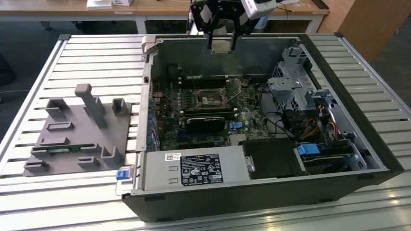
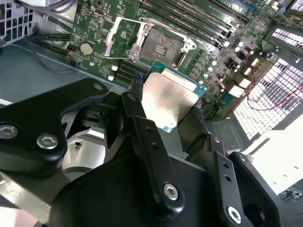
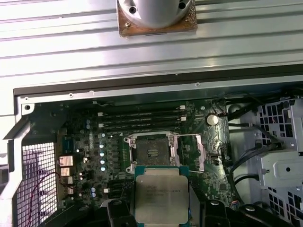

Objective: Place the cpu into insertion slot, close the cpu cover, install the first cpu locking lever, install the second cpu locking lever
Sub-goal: 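Place the cpu into insertion slot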

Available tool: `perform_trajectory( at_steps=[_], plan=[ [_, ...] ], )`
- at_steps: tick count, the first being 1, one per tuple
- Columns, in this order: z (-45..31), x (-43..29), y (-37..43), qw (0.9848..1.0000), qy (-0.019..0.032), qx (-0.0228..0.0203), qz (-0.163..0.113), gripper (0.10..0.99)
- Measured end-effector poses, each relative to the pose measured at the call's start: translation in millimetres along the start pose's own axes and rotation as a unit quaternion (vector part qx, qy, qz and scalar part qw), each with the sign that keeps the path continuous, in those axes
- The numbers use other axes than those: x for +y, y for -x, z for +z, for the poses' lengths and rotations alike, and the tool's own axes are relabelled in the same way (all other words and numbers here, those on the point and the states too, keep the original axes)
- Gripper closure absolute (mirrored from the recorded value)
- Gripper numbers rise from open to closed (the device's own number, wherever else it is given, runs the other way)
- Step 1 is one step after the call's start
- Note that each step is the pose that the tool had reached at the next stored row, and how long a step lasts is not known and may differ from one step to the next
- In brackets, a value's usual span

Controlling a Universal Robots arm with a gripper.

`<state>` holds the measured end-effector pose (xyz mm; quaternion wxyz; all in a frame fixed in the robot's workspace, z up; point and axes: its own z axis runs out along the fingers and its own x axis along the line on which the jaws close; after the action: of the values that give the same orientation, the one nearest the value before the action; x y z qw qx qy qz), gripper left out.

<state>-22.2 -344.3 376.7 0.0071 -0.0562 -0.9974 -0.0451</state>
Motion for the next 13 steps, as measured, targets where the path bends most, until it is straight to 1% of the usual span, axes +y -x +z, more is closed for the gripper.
perform_trajectory(
  at_steps=[3, 8, 13],
  plan=[
    [0.1, -0.1, 0.0, 1.0, -0.0004, -0.0009, 0.009, 0.545],
    [0.6, -0.1, 0.0, 0.9994, -0.0015, -0.0032, 0.033, 0.545],
    [1.3, -0.1, 0.0, 0.9981, -0.0018, -0.0057, 0.061, 0.545]
  ],
)
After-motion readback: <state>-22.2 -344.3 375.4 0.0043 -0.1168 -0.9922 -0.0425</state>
